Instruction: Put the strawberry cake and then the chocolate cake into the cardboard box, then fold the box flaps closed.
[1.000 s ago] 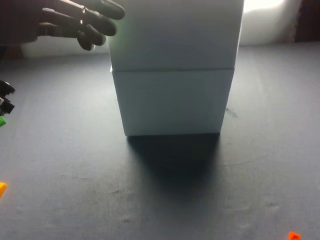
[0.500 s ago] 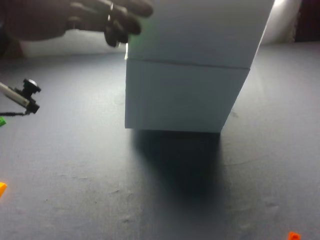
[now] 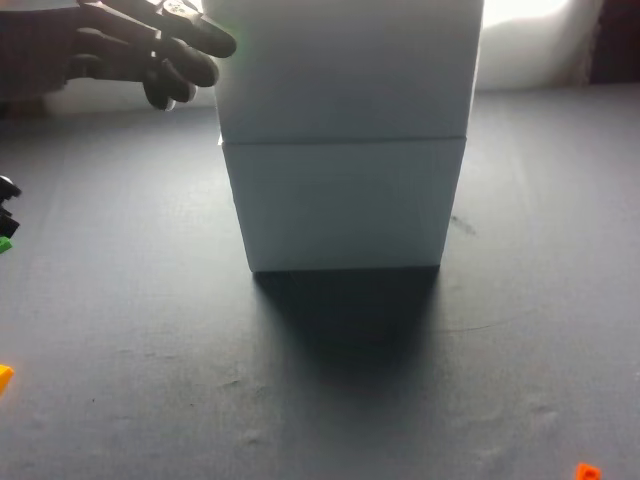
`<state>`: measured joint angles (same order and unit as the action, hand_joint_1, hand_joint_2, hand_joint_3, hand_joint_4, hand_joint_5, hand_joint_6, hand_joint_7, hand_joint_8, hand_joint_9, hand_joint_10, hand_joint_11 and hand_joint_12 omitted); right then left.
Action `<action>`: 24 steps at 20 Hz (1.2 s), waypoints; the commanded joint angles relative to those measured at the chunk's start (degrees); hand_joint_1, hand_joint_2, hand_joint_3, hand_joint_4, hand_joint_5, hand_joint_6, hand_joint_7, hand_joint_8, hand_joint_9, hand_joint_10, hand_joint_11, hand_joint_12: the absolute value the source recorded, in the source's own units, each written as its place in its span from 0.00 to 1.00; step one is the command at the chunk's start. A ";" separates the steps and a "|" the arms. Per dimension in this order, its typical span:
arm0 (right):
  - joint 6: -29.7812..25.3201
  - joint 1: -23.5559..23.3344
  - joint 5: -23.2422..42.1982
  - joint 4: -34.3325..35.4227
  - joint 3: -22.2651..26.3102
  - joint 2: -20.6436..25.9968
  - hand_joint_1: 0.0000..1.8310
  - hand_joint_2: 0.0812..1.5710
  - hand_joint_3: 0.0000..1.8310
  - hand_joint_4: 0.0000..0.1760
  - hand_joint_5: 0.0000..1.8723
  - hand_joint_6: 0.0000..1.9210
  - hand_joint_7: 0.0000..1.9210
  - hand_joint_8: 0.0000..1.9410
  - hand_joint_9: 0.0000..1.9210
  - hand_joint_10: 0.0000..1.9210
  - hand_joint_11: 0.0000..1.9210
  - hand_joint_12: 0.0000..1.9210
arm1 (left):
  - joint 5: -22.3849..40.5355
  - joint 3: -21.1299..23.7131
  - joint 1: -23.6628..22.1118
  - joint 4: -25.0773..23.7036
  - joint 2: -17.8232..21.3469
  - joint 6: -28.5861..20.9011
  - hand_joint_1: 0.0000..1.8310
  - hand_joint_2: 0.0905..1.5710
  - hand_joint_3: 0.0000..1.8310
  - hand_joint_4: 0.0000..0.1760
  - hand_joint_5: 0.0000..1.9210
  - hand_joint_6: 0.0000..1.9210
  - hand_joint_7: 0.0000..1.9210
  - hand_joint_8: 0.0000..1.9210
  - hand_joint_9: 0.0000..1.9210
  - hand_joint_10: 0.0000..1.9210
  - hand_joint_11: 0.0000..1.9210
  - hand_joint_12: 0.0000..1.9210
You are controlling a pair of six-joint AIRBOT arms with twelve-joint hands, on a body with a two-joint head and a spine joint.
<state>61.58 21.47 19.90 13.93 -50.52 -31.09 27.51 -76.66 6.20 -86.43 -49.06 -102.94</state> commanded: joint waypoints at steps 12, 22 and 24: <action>-0.21 -0.37 6.46 0.29 -0.03 0.76 0.07 0.82 0.00 0.00 0.34 0.49 0.35 0.53 0.24 0.73 0.12 1.00 | 6.85 1.44 -3.11 1.03 3.90 -5.89 0.13 0.79 0.00 0.00 0.50 0.00 0.46 0.30 0.35 0.61 0.21 0.85; -0.20 -0.35 6.46 0.29 -0.01 0.78 0.06 0.82 0.00 0.00 0.35 0.50 0.35 0.54 0.24 0.74 0.12 1.00 | 9.56 1.89 -4.32 -10.08 5.51 -14.51 0.14 0.79 0.00 0.00 0.51 0.00 0.47 0.32 0.36 0.62 0.21 0.87; -0.20 -0.36 6.46 0.29 -0.01 0.78 0.07 0.82 0.00 0.00 0.35 0.51 0.35 0.56 0.24 0.76 0.12 1.00 | 11.16 1.78 -4.86 -10.08 5.36 -14.29 0.12 0.78 0.00 0.00 0.51 0.00 0.48 0.29 0.36 0.61 0.21 0.87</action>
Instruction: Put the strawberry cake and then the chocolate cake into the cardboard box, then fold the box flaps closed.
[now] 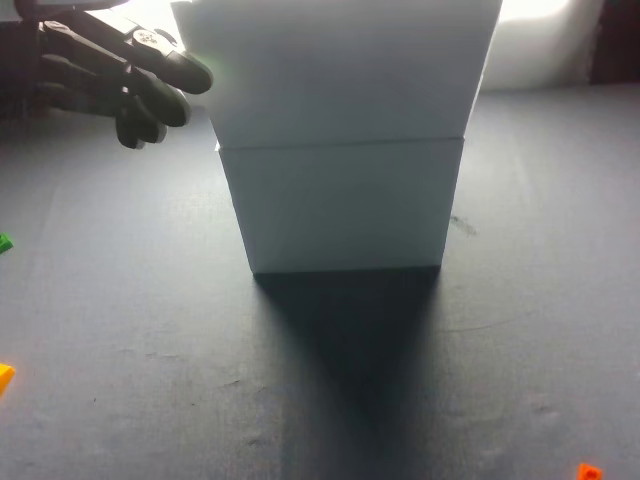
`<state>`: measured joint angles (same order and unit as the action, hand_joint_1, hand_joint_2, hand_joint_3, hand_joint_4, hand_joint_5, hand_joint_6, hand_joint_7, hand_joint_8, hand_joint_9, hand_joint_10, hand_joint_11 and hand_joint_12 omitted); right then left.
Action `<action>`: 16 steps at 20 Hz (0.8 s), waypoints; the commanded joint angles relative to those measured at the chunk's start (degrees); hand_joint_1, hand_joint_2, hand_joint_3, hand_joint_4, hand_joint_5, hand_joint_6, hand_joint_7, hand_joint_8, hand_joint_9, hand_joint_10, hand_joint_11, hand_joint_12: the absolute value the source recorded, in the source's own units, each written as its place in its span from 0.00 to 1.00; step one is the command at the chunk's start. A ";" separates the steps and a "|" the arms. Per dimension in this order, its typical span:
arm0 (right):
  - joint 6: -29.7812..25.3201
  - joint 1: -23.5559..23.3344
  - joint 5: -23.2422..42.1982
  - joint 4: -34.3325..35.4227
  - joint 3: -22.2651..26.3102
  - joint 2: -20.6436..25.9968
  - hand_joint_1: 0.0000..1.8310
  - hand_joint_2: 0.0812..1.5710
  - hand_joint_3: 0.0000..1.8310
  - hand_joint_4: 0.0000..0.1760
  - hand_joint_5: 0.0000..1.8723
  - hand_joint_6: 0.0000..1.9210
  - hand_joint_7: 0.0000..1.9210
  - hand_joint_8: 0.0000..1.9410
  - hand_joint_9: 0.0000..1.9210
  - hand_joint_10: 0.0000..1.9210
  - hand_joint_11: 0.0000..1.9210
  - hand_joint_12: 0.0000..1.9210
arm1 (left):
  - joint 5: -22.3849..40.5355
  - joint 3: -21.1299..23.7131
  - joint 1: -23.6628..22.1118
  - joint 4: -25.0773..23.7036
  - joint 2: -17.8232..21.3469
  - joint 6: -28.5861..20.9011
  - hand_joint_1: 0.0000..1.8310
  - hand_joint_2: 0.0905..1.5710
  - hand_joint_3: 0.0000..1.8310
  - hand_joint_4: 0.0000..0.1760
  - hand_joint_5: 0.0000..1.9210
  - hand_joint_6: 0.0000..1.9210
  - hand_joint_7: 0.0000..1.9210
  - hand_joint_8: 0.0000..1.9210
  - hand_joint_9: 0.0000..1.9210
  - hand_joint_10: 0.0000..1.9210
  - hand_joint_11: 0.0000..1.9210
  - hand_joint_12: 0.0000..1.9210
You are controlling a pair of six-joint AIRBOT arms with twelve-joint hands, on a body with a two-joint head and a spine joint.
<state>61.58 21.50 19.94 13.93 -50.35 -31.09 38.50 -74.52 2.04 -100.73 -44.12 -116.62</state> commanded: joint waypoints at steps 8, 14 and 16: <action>-0.20 -0.34 6.41 0.29 -0.18 0.79 0.09 0.81 0.00 0.00 0.35 0.49 0.36 0.53 0.24 0.73 0.11 1.00 | 1.18 0.85 -3.25 4.40 0.63 -0.91 0.12 0.79 0.00 0.00 0.51 0.00 0.47 0.28 0.36 0.60 0.21 0.86; -0.20 -0.34 6.39 0.29 -0.16 0.79 0.09 0.82 0.00 0.00 0.33 0.51 0.33 0.55 0.22 0.74 0.10 1.00 | 0.57 3.68 -3.33 6.57 1.24 -2.19 0.13 0.78 0.00 0.00 0.51 0.00 0.51 0.21 0.38 0.55 0.20 0.85; -0.20 -0.34 6.39 0.29 -0.11 0.79 0.10 0.81 0.00 0.00 0.32 0.53 0.33 0.57 0.24 0.76 0.10 1.00 | 0.74 4.02 -3.28 6.22 1.38 -2.19 0.15 0.78 0.00 0.00 0.51 0.00 0.49 0.26 0.36 0.61 0.20 0.85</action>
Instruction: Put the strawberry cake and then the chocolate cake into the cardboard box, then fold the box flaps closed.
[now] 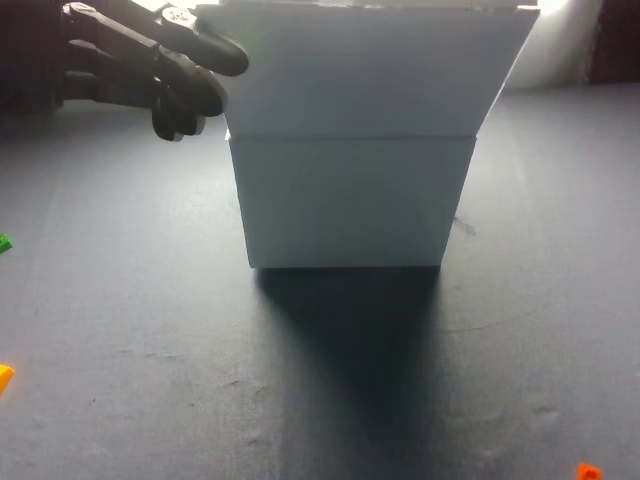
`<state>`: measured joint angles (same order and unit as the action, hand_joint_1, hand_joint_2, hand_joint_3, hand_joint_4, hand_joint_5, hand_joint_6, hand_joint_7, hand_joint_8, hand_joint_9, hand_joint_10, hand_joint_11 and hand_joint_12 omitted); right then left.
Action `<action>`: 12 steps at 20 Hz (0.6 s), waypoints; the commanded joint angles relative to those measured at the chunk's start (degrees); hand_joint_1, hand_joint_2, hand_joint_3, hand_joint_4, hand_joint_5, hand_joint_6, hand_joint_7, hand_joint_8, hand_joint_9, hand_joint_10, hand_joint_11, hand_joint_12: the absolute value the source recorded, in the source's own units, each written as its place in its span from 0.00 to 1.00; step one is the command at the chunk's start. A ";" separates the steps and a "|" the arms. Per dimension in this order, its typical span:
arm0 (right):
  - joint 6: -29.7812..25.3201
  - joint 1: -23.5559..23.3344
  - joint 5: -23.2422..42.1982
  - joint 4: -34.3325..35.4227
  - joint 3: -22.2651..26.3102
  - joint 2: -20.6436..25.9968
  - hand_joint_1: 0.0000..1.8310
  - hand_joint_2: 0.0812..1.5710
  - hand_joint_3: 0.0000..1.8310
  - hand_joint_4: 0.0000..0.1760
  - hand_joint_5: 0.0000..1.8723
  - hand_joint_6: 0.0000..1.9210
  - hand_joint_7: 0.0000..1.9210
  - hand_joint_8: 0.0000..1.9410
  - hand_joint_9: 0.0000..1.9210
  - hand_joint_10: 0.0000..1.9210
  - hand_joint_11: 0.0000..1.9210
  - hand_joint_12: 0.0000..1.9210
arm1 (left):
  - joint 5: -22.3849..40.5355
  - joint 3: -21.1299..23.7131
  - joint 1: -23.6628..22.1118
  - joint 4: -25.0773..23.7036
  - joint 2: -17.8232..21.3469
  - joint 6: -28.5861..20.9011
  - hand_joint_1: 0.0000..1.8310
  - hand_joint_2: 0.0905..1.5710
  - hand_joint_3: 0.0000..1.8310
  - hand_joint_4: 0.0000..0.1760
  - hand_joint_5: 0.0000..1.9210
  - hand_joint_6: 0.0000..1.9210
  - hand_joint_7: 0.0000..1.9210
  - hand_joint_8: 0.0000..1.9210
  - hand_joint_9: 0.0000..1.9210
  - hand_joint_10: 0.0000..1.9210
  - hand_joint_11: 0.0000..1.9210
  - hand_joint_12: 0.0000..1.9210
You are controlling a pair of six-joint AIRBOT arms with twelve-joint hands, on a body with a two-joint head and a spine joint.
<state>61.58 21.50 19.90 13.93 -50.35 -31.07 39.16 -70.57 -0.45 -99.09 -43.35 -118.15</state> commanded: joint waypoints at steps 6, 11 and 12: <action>-0.18 -0.34 6.44 0.28 -0.11 0.77 0.08 0.81 0.00 0.00 0.34 0.50 0.34 0.55 0.23 0.74 0.11 1.00 | 0.34 -0.21 0.70 -0.57 0.70 -3.92 0.12 0.78 0.00 0.00 0.51 0.00 0.48 0.27 0.36 0.61 0.20 0.87; -0.18 -0.34 6.44 0.28 -0.11 0.77 0.09 0.81 0.00 0.00 0.33 0.51 0.35 0.56 0.24 0.76 0.12 1.00 | 6.03 -0.07 3.41 -2.01 1.05 -4.09 0.14 0.78 0.00 0.00 0.52 0.00 0.46 0.32 0.34 0.63 0.20 0.87; -0.18 -0.34 6.44 0.28 -0.10 0.77 0.08 0.81 0.00 0.00 0.34 0.50 0.35 0.55 0.24 0.75 0.12 1.00 | 7.27 -0.13 3.70 -2.70 1.09 -4.10 0.13 0.79 0.00 0.00 0.51 0.00 0.46 0.33 0.34 0.63 0.19 0.88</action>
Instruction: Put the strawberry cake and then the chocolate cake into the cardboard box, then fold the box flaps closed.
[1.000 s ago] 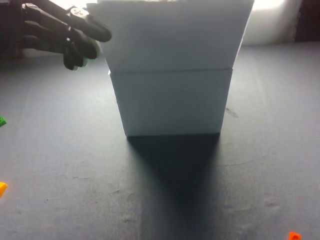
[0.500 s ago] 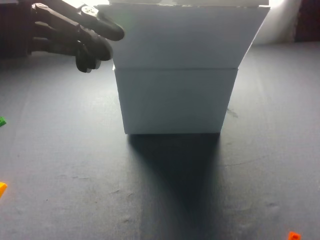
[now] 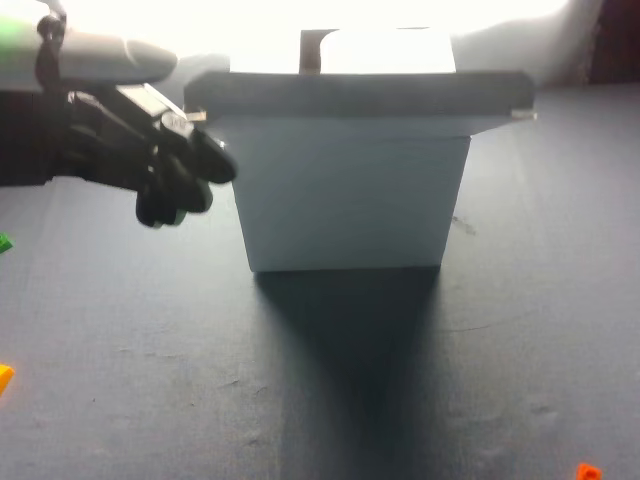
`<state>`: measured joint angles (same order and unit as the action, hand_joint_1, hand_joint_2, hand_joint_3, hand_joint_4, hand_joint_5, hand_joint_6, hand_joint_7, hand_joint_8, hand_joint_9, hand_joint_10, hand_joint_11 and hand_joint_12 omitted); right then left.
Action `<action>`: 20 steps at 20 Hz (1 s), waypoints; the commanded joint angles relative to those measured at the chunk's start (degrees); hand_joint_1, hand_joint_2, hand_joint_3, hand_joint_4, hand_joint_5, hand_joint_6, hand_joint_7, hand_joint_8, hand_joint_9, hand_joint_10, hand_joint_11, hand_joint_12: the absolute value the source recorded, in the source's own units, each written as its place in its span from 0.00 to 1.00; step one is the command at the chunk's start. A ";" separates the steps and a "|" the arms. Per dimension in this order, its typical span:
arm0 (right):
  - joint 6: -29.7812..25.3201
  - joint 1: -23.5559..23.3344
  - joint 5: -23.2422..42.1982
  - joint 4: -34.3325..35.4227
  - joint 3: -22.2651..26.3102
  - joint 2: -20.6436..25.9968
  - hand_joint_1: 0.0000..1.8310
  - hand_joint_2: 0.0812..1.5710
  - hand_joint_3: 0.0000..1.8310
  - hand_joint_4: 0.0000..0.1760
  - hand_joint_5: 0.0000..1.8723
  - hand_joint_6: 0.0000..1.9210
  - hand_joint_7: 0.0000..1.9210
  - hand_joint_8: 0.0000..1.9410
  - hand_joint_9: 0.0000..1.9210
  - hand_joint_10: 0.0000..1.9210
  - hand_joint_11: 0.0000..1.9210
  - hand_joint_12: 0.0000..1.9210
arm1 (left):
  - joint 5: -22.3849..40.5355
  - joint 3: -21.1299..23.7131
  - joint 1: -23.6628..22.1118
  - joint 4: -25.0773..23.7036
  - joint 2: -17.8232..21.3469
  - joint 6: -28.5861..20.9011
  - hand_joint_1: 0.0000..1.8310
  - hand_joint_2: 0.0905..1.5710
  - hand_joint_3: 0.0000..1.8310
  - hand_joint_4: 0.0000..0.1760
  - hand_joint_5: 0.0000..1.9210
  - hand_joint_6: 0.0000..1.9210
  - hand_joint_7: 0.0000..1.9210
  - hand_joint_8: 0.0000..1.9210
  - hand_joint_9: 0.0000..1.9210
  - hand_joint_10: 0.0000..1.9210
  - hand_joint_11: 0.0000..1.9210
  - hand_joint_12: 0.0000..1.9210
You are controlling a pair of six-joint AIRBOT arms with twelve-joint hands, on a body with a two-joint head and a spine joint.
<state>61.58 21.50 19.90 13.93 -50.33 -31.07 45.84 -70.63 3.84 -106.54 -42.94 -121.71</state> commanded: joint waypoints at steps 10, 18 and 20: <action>-0.18 -0.34 6.42 0.28 -0.12 0.77 0.08 0.81 0.00 0.00 0.34 0.49 0.35 0.55 0.24 0.74 0.13 1.00 | 3.19 4.93 3.23 1.87 1.64 -4.43 0.12 0.79 0.00 0.00 0.51 0.00 0.48 0.28 0.36 0.58 0.21 0.86; -0.18 -0.31 6.28 0.28 -0.12 0.76 0.09 0.81 0.00 0.00 0.36 0.45 0.35 0.54 0.25 0.75 0.12 1.00 | -1.84 5.15 2.21 6.98 1.28 -3.52 0.15 0.78 0.00 0.00 0.49 0.00 0.46 0.24 0.34 0.55 0.20 0.85; -0.18 -0.31 6.27 0.28 -0.11 0.76 0.09 0.81 0.00 0.00 0.36 0.46 0.36 0.54 0.25 0.75 0.12 1.00 | -3.20 5.10 1.68 8.00 1.19 -3.52 0.16 0.77 0.00 0.00 0.45 0.00 0.48 0.10 0.36 0.42 0.20 0.79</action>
<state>61.58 21.50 19.90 13.93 -50.22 -31.07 42.72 -65.34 6.24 -102.69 -42.00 -124.60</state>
